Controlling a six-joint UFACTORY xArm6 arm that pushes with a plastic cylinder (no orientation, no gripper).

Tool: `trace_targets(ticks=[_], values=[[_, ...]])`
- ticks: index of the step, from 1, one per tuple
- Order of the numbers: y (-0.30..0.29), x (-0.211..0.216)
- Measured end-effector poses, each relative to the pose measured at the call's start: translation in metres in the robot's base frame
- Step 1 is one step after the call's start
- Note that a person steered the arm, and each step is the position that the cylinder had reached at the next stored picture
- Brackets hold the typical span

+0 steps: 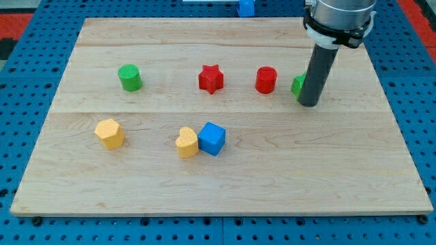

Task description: Separate the blue cube from yellow heart

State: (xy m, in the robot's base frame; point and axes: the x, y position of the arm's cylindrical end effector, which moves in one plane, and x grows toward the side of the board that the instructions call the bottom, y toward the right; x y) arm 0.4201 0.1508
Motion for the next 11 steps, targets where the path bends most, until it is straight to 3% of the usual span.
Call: trace_targets(ticks=[2,4,5,7,8,9,11], values=[[0.000,-0.020],[-0.022,0.079],[-0.017,0.067],[-0.123,0.016],[-0.162,0.019],[-0.170,0.004],[-0.192,0.048]])
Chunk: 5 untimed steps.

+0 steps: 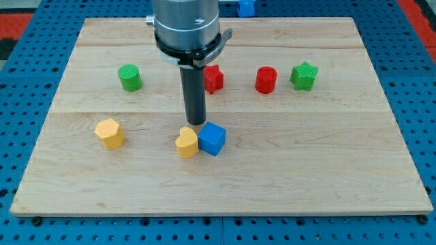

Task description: Separate the blue cube from yellow heart

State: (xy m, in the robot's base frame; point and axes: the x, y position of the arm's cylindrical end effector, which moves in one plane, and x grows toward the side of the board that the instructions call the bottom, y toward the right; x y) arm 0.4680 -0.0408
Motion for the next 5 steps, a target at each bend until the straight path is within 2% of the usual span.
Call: trace_targets(ticks=[1,3,5], values=[[0.006,0.028],[0.065,0.047],[0.013,0.046]])
